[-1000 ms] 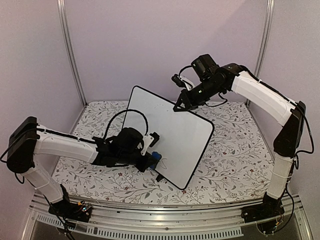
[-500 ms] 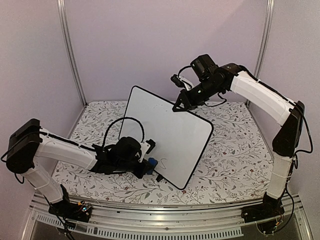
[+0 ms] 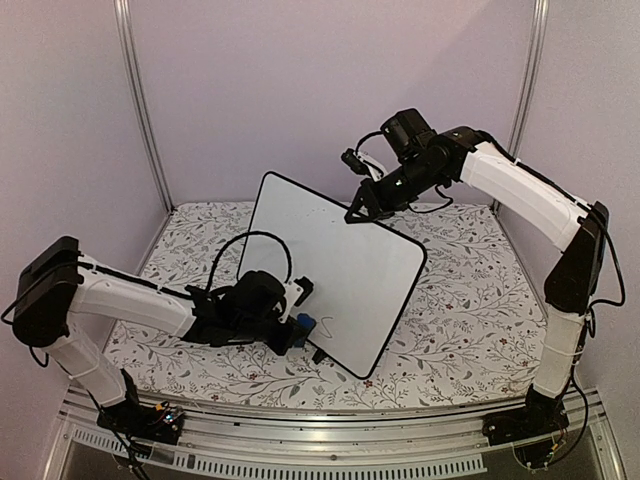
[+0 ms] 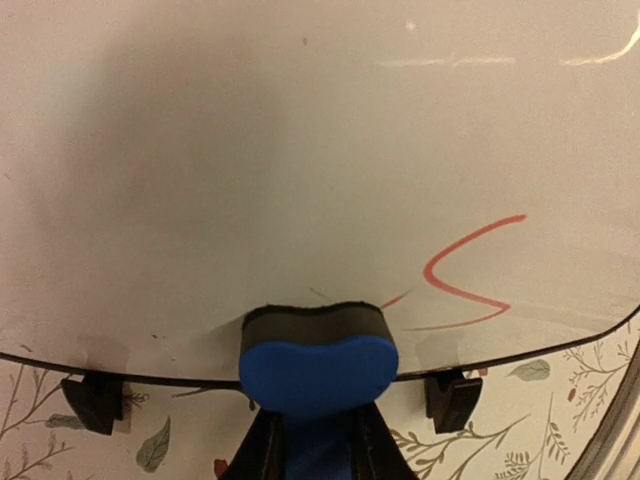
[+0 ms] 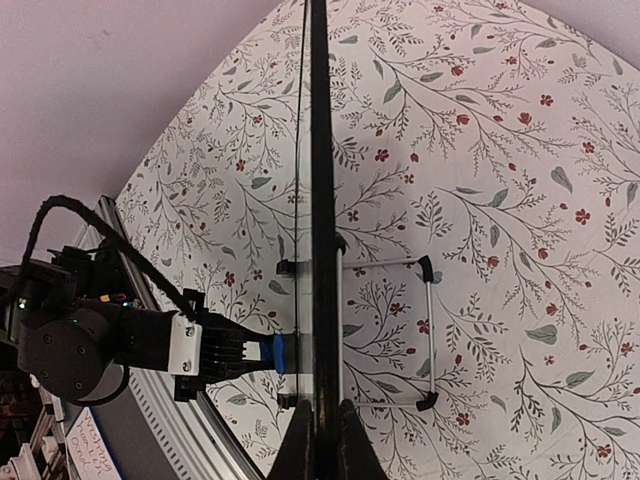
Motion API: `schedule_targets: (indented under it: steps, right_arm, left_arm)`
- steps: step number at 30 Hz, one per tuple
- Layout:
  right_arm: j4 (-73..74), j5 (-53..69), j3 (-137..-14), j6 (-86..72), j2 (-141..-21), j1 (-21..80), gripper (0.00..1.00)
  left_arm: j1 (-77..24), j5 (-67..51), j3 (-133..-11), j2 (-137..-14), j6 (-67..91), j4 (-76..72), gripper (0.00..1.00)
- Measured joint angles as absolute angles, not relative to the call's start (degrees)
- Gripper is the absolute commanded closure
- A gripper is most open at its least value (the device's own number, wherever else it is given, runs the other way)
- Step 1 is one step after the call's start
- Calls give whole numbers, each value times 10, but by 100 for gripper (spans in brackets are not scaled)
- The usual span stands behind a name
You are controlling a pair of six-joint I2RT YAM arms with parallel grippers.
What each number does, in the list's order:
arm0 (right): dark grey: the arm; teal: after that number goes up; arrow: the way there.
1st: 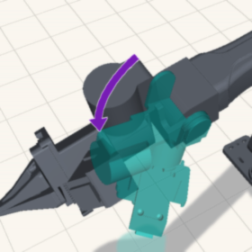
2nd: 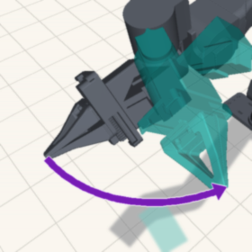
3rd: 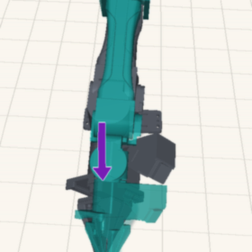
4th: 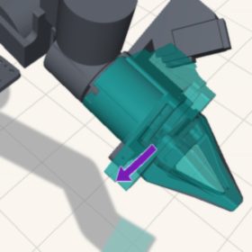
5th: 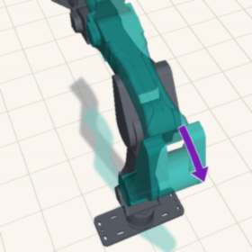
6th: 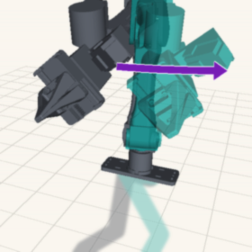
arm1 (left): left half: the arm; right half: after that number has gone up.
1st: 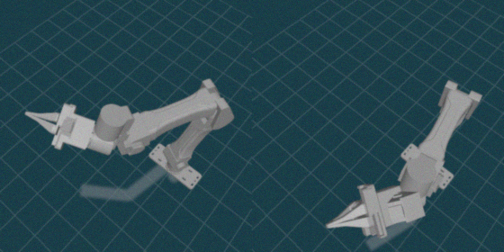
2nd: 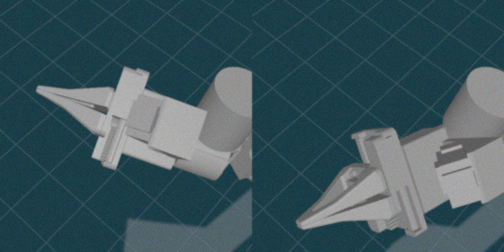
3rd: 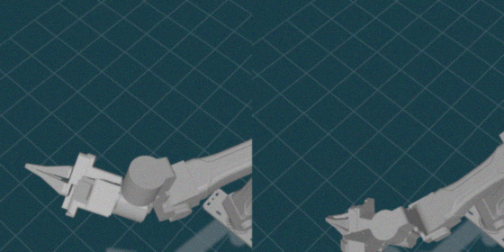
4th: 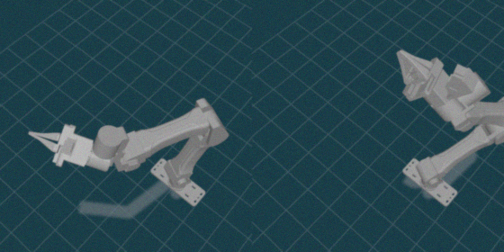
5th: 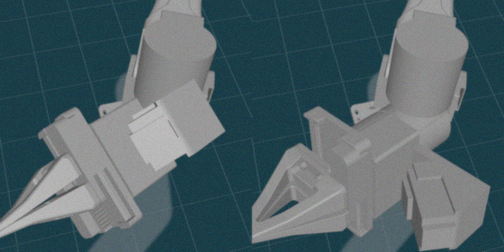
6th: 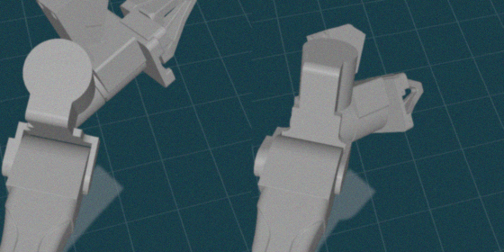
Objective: Erase the whiteboard
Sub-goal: Erase the whiteboard from the whiteboard stand.
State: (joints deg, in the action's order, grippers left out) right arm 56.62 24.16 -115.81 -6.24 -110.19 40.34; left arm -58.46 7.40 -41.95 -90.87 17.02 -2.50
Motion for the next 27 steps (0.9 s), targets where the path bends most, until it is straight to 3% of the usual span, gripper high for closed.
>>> schedule_targets:
  steps: [12,27]
  right_arm:
    - [566,242,-1159,-62,-1103,403,100]
    - [565,244,-1159,-62,-1103,403,100]
  left_arm:
    - [-587,72,-460,-904,149,-19,100]
    - [-608,100,-396,-912,174,-27,100]
